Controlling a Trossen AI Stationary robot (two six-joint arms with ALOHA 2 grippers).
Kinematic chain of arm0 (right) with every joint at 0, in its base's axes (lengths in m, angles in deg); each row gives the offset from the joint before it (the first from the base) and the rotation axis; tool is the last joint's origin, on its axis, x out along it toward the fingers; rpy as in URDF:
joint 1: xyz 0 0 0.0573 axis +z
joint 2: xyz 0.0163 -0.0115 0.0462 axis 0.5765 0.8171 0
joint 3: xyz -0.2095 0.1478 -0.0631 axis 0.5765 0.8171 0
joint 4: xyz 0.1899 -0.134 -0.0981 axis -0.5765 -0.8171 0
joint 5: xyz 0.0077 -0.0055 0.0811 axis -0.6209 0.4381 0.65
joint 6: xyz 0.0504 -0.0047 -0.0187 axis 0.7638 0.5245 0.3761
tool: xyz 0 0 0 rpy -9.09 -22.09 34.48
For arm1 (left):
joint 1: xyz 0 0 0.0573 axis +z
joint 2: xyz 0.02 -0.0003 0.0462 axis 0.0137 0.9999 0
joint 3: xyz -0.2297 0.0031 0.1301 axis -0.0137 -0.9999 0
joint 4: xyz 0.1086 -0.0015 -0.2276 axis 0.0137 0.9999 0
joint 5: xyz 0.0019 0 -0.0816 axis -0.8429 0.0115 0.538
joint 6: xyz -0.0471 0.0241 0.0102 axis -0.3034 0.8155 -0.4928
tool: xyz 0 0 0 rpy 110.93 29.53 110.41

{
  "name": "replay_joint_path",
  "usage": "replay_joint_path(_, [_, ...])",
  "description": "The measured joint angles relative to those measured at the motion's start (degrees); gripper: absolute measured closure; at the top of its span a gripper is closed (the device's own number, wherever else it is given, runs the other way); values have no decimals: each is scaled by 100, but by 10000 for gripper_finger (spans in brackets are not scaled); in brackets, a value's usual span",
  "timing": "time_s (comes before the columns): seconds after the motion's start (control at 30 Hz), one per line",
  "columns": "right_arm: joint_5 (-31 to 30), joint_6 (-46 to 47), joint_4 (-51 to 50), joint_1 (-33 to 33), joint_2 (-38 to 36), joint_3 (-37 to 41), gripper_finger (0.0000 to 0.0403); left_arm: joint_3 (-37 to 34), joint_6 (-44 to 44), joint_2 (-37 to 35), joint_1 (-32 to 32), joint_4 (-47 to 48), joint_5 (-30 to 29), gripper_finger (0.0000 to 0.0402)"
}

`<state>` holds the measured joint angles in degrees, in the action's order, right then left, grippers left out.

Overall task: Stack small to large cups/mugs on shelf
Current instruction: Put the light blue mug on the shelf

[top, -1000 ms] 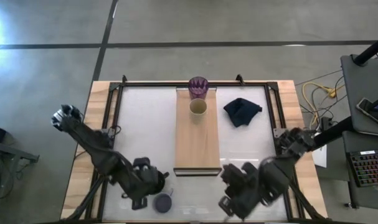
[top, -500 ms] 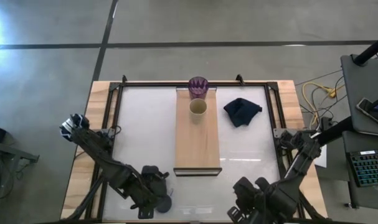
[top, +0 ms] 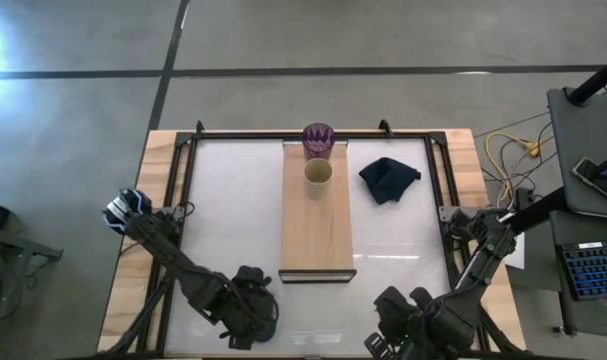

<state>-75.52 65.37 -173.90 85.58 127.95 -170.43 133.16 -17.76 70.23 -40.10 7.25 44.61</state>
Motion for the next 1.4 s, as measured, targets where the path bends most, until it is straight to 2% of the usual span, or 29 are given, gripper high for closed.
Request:
replay_joint_path(0.33, [-2, -21, -9, 0, 0, 20, 348, -144, 0, 9, 77, -209, 25, 308])
replay_joint_path(0.9, [-2, 24, 1, 0, 0, 22, 349, -162, 144, 463, 92, -287, 206, 310])
replay_joint_path(1.03, [-2, 22, 0, 0, 0, 22, 349, -162, 133, 457, 96, -250, 169, 332])
replay_joint_path(1.23, [-2, -17, -2, 0, 0, 28, 349, -162, 138, 442, 154, -260, 221, 390])
replay_joint_path(1.4, [-1, -22, -4, 0, 0, 29, 349, -162, 277, 431, 191, -306, 254, 395])
